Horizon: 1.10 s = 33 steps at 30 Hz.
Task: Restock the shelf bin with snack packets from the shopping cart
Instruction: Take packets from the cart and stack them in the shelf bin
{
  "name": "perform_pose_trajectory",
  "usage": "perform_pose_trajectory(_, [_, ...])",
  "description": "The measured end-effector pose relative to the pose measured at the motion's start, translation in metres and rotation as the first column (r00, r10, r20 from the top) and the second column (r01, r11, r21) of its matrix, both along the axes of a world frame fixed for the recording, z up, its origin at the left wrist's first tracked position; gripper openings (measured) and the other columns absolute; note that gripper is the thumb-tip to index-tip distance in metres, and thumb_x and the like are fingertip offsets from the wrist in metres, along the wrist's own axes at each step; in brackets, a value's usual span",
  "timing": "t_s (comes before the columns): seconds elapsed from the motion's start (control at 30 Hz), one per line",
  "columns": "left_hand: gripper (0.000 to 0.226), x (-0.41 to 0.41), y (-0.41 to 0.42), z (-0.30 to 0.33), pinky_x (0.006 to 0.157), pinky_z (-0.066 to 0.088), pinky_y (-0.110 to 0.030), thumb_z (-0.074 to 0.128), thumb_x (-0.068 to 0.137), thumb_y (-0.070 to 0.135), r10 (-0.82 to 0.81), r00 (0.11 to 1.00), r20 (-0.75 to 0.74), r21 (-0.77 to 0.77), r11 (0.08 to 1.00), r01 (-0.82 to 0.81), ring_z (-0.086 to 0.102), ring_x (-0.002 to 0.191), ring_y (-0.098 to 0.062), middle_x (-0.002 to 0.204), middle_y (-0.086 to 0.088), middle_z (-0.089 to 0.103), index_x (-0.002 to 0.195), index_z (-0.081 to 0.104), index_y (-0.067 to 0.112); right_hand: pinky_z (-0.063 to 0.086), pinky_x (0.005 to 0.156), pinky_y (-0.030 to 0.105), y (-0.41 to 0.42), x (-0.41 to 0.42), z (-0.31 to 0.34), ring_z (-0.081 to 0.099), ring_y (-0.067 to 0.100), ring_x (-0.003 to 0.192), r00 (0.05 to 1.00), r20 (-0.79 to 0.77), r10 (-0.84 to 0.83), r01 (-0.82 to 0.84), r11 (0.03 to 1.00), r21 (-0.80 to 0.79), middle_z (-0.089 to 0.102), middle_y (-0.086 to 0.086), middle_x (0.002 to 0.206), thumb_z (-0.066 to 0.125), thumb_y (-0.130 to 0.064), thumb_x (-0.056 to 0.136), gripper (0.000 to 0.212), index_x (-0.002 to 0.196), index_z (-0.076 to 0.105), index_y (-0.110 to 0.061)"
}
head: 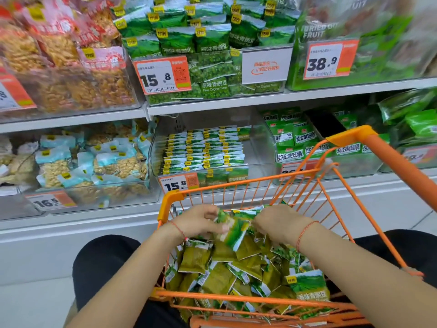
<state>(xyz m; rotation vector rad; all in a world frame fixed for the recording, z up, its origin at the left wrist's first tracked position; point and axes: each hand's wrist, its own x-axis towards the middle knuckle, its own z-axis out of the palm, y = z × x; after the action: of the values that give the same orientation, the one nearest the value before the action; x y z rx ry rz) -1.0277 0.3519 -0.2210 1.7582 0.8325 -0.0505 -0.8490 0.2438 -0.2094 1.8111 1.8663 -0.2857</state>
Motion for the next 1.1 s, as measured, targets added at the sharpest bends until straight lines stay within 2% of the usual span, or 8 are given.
perform_pose_trajectory(0.17, [0.087,-0.004,-0.004,0.005,0.057,0.052,-0.023,0.079,0.066,0.027,0.539,0.813,0.219,-0.521,0.769,-0.369,0.054,0.114,-0.022,0.119,-0.014,0.058,0.136,0.040,-0.008,0.033,0.058,0.029,0.011,0.009,0.036,0.044,0.016,0.078,0.889,-0.456,-0.050,0.192,0.944,0.270,0.048,-0.005,0.090,0.052,0.011,0.076,0.034,0.083,0.049,-0.023])
perform_pose_trajectory(0.3, [0.063,-0.013,0.003,-0.002,0.059,0.055,-0.028,0.079,0.071,0.016,0.701,0.679,0.217,-0.752,0.564,-0.342,0.050,0.111,-0.028,0.107,-0.011,0.053,0.126,0.050,0.010,0.038,0.066,0.014,0.009,0.005,0.048,0.052,0.016,0.095,0.762,-0.637,0.117,0.270,0.836,0.477,0.056,-0.002,0.106,0.040,0.018,0.068,0.045,0.079,0.049,-0.025])
perform_pose_trajectory(0.37, [0.039,-0.017,0.007,-0.004,0.063,0.058,-0.032,0.077,0.071,0.017,0.721,0.643,0.257,-0.797,0.534,-0.281,0.055,0.106,-0.031,0.114,-0.009,0.054,0.104,0.057,0.011,0.043,0.077,0.033,0.008,0.002,0.046,0.054,0.022,0.111,0.706,-0.680,0.200,0.297,0.787,0.541,0.057,-0.004,0.111,0.040,0.020,0.066,0.048,0.077,0.048,-0.027])
perform_pose_trajectory(0.6, [0.074,-0.014,0.001,-0.005,0.075,0.059,-0.037,0.097,0.038,0.023,0.603,0.707,0.370,-0.810,0.582,-0.072,0.068,0.096,-0.030,0.115,-0.013,0.067,0.107,0.072,0.011,0.027,0.067,0.005,0.011,0.004,0.026,0.046,0.010,0.119,0.733,-0.638,0.238,0.298,0.730,0.615,0.048,-0.006,0.131,0.045,0.019,0.068,0.044,0.078,0.049,-0.024])
perform_pose_trajectory(0.77, [0.041,-0.007,-0.007,-0.001,0.069,0.059,-0.033,0.075,0.073,0.019,0.580,0.725,0.372,-0.788,0.610,-0.084,0.070,0.091,-0.026,0.106,-0.014,0.070,0.110,0.066,0.007,0.044,0.078,0.022,0.013,-0.009,0.004,0.056,0.011,0.108,0.643,-0.705,0.300,0.381,0.674,0.633,0.054,-0.002,0.121,0.062,0.006,0.073,0.036,0.077,0.045,-0.025])
perform_pose_trajectory(0.87, [0.038,-0.003,-0.010,0.002,0.069,0.059,-0.030,0.060,0.079,0.017,0.619,0.686,0.382,-0.749,0.642,-0.163,0.070,0.089,-0.022,0.107,-0.010,0.070,0.116,0.057,0.008,0.050,0.067,0.016,0.008,-0.016,-0.001,0.065,0.005,0.080,0.338,-0.934,0.116,0.736,0.586,0.339,0.060,-0.002,0.118,0.064,-0.015,0.088,0.022,0.099,0.051,-0.028])
perform_pose_trajectory(0.97, [0.045,0.005,-0.015,0.001,0.071,0.059,-0.033,0.063,0.077,0.015,0.658,0.627,0.417,-0.707,0.668,-0.231,0.068,0.098,-0.024,0.119,-0.011,0.067,0.122,0.054,0.014,0.058,0.069,0.029,0.003,-0.018,0.002,0.071,0.021,0.081,-0.355,-0.934,-0.035,0.803,0.500,-0.324,0.069,0.007,0.103,0.041,-0.052,0.093,0.042,0.112,0.057,-0.017])
perform_pose_trajectory(1.1, [0.048,0.030,-0.027,0.004,0.076,0.059,-0.036,0.062,0.086,0.010,0.725,0.539,0.429,-0.682,0.651,-0.333,0.066,0.103,-0.025,0.118,-0.007,0.066,0.128,0.049,0.029,0.057,0.077,0.033,-0.004,-0.014,0.003,0.071,0.016,0.090,-0.454,-0.882,-0.123,0.689,0.580,-0.435,0.069,0.009,0.108,0.055,-0.056,0.078,0.051,0.112,0.062,-0.018])
